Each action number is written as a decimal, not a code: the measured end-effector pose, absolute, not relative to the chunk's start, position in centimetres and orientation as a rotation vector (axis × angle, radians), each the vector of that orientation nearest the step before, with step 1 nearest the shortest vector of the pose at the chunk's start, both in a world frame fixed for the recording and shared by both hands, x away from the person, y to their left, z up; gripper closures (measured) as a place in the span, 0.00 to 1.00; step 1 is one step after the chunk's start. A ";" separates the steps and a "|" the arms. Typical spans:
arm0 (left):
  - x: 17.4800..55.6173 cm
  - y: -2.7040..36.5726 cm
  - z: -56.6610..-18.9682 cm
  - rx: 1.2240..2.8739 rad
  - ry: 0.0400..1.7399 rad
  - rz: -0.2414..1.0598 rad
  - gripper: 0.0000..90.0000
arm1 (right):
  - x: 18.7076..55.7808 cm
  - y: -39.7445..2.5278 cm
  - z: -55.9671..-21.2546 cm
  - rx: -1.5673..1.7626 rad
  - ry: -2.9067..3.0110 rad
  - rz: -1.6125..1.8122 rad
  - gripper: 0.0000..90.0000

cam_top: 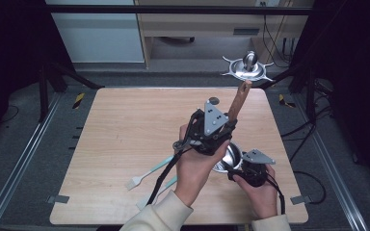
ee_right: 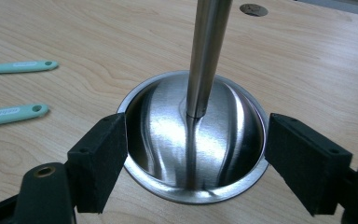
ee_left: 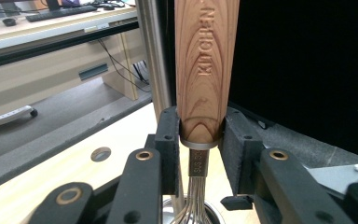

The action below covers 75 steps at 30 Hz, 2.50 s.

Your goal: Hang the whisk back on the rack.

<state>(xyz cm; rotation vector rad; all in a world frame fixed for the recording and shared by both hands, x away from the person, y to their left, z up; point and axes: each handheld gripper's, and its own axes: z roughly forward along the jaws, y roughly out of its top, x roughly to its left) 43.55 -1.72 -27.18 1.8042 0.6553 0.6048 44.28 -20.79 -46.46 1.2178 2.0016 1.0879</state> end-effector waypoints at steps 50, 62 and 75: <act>45.7 -2.4 -27.9 1.836 0.699 0.612 0.77 | 44.2 -20.7 -46.3 1.202 1.999 1.106 0.24; 45.7 -2.4 -27.9 1.833 0.697 0.610 0.77 | 44.2 -20.7 -46.3 1.197 2.001 1.103 0.24; 45.2 -2.1 -28.0 1.808 0.685 0.615 0.71 | 44.2 -20.7 -46.3 1.204 2.000 1.103 0.24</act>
